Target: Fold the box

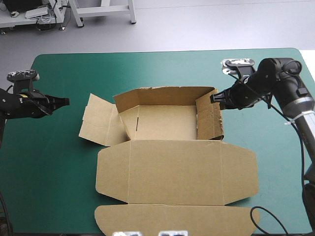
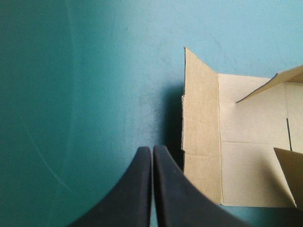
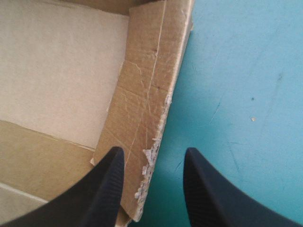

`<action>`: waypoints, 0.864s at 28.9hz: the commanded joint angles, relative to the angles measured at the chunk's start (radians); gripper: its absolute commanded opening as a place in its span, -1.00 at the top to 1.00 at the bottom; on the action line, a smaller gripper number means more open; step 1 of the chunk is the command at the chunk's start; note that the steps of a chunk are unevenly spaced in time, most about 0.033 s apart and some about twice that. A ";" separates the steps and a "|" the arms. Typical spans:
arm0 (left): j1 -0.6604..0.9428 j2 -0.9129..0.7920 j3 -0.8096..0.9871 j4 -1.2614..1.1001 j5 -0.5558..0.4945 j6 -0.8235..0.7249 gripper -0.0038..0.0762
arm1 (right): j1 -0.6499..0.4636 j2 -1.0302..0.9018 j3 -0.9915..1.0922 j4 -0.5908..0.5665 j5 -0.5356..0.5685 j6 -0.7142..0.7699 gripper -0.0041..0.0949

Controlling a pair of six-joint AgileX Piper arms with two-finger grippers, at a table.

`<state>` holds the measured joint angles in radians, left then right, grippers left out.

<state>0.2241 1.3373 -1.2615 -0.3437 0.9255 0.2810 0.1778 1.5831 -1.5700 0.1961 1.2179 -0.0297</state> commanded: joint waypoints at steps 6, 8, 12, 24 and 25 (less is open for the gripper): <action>0.000 -0.027 -0.026 -0.036 -0.041 0.017 0.91 | -0.002 0.103 -0.006 0.116 -0.085 -0.082 0.13; 0.000 -0.027 -0.026 -0.036 -0.041 0.017 0.91 | -0.002 0.125 -0.006 0.129 -0.104 -0.098 0.13; 0.000 -0.027 -0.026 -0.036 -0.034 0.017 0.91 | -0.002 0.179 -0.006 0.119 -0.128 -0.119 0.13; -0.002 -0.027 -0.026 -0.046 -0.043 0.017 0.91 | -0.002 0.264 -0.006 0.181 -0.169 -0.119 0.43; -0.002 -0.027 -0.026 -0.046 -0.043 0.017 0.91 | -0.002 0.264 -0.006 0.181 -0.171 -0.119 0.60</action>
<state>0.2241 1.3373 -1.2615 -0.3482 0.9277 0.3000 0.1778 1.8923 -1.5512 0.3391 1.0574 -0.1380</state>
